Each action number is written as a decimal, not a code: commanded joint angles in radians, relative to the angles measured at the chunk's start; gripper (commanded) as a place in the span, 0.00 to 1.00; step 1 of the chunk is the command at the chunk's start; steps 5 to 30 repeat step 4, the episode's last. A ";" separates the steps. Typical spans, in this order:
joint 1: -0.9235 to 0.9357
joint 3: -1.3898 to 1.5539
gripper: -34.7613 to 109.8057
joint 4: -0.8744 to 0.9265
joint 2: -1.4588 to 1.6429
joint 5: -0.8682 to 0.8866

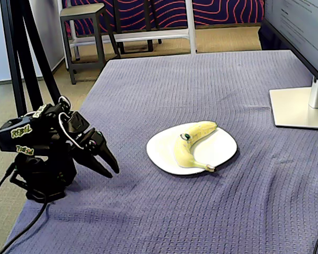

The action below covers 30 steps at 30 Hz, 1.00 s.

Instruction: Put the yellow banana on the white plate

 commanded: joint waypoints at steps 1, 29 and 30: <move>0.015 0.008 0.24 -0.012 -0.002 0.023; 0.015 0.018 0.24 -0.025 -0.005 0.040; 0.015 0.018 0.24 -0.025 -0.005 0.040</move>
